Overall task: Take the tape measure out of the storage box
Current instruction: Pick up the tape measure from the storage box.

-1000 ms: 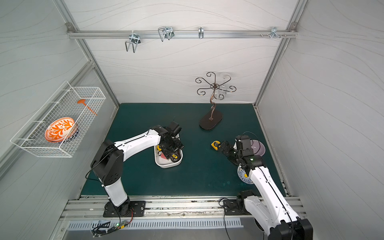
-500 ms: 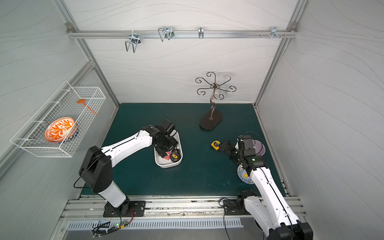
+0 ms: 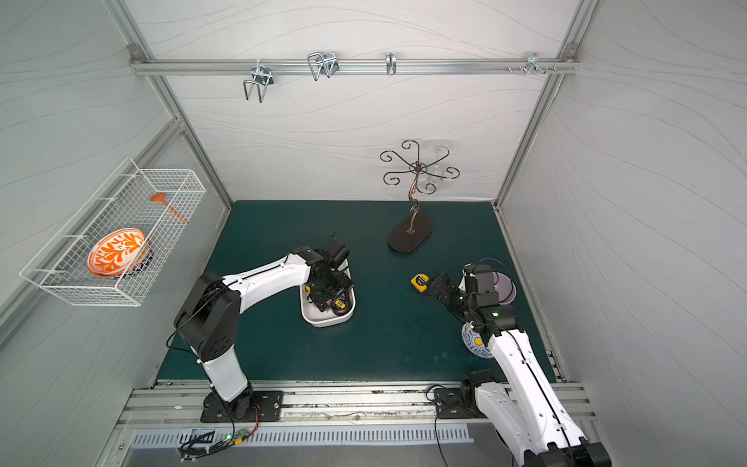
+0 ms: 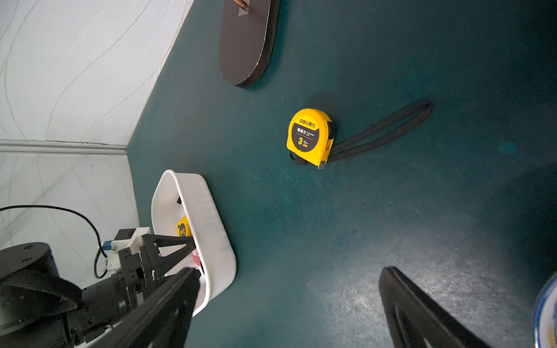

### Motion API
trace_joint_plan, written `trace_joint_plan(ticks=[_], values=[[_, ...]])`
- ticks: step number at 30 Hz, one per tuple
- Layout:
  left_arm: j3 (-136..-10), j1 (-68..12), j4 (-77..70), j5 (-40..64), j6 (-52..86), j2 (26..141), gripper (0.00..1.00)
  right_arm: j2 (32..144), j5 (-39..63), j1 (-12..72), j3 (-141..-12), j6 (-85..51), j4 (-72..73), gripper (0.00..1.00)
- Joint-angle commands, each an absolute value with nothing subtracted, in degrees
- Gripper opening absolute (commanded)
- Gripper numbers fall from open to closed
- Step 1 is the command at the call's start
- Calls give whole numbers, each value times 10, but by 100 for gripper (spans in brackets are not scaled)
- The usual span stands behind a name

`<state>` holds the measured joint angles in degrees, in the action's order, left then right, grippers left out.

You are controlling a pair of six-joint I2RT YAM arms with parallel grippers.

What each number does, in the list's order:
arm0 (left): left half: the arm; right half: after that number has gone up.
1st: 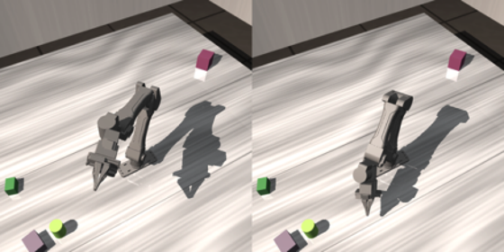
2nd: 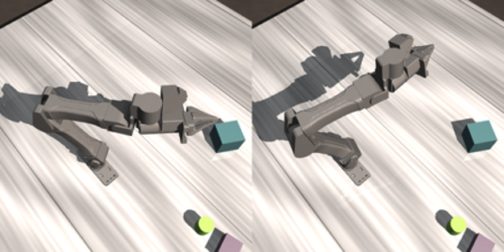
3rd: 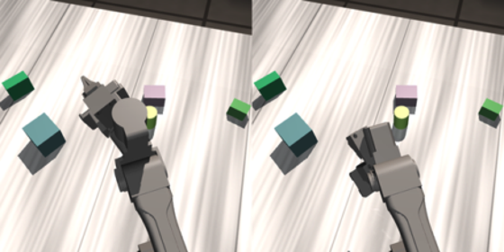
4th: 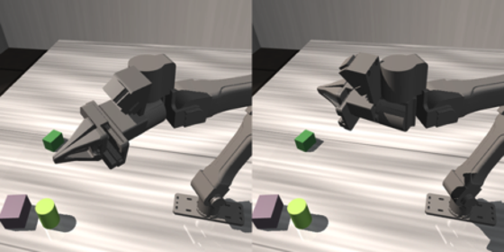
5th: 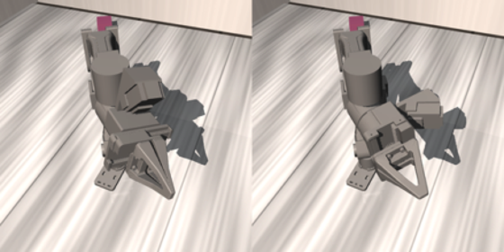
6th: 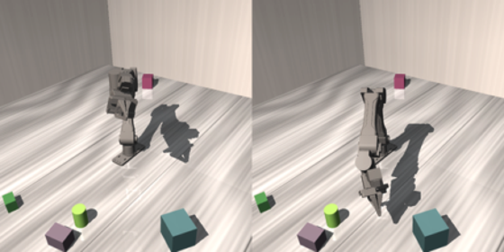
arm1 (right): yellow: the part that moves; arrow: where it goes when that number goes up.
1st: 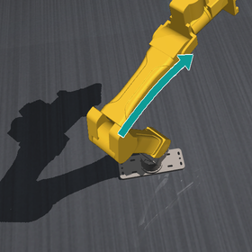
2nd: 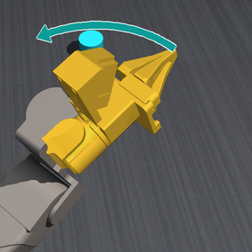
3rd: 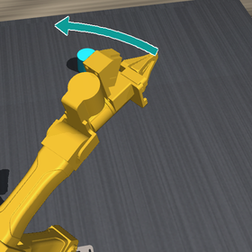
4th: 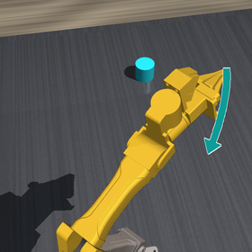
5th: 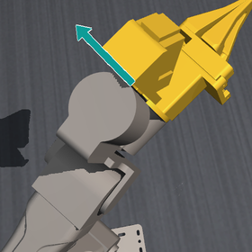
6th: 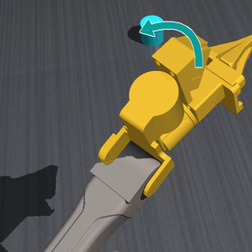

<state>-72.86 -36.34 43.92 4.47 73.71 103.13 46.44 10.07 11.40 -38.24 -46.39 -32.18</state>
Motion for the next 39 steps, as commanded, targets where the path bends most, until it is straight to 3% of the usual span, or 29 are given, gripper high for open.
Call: trace_joint_plan(ticks=[1,15,18,31,39], values=[[-727,-368,427,32,736,1056,79,460,98,109,-387,-454,-335,99],[-727,-379,412,29,740,1099,66,464,101,106,-384,-457,-332,99],[-727,-381,407,32,740,1100,58,465,101,105,-382,-458,-330,99],[-734,-381,452,0,724,1051,1,463,116,105,-380,-457,-322,99],[-759,-373,485,-44,704,981,0,459,142,108,-371,-454,-309,99]])
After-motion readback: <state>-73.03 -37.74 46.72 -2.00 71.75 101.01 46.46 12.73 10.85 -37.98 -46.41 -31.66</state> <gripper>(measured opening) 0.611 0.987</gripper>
